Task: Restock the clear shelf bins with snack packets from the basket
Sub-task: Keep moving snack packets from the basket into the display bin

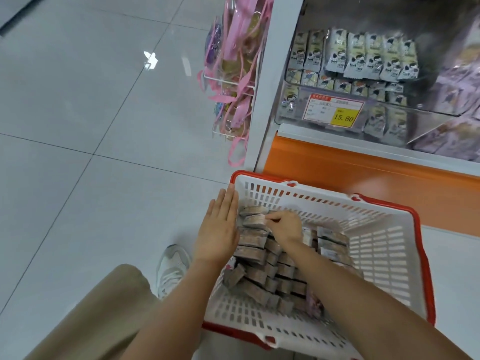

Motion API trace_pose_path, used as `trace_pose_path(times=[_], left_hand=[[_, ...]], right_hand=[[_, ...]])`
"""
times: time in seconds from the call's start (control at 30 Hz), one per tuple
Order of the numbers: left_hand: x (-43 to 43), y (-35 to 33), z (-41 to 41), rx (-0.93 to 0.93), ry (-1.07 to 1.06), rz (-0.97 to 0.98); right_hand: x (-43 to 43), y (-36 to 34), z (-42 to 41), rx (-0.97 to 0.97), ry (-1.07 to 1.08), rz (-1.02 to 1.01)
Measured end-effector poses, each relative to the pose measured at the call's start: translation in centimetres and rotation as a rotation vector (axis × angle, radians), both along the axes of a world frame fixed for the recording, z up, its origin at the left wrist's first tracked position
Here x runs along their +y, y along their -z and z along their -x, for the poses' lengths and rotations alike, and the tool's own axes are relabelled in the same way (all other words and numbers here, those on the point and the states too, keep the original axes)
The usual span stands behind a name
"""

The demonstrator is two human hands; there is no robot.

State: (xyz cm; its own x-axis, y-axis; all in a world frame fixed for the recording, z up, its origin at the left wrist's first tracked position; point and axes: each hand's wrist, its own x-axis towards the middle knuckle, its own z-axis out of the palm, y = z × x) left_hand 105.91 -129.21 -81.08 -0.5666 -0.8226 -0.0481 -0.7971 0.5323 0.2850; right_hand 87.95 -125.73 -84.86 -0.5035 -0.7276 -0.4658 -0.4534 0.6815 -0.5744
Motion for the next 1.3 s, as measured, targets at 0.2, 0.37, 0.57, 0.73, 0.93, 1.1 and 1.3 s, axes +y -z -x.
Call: trace_pose_path(times=[0.2, 0.37, 0.57, 0.73, 0.93, 1.1, 1.3], left_hand=[[0.1, -0.3, 0.0, -0.027, -0.017, 0.011], [0.3, -1.8, 0.2, 0.012, 0.014, -0.024], [0.2, -7.0, 4.8, 0.394, 0.144, -0.23], [0.2, -10.5, 6.5, 0.737, -0.035, -0.56], [-0.2, -14.4, 7.0, 1.066, -0.205, -0.87], [-0.7, -17.3, 7.5, 1.197, -0.221, -0.881], [-1.8, -20.1, 8.8, 1.072, -0.164, -0.594]], right_hand=[[0.2, -4.0, 1.6, -0.055, 0.005, 0.097], [0.8, -8.8, 2.9, -0.192, 0.041, 0.182], [1.2, -15.0, 3.1, -0.366, 0.025, 0.347], [2.0, -18.9, 3.7, -0.384, -0.043, 0.535], [4.7, -20.2, 4.3, -0.232, -0.202, 0.561], [6.1, -22.1, 4.0, -0.195, -0.305, 0.635], [5.3, -24.8, 5.1, -0.136, -0.29, 0.77]])
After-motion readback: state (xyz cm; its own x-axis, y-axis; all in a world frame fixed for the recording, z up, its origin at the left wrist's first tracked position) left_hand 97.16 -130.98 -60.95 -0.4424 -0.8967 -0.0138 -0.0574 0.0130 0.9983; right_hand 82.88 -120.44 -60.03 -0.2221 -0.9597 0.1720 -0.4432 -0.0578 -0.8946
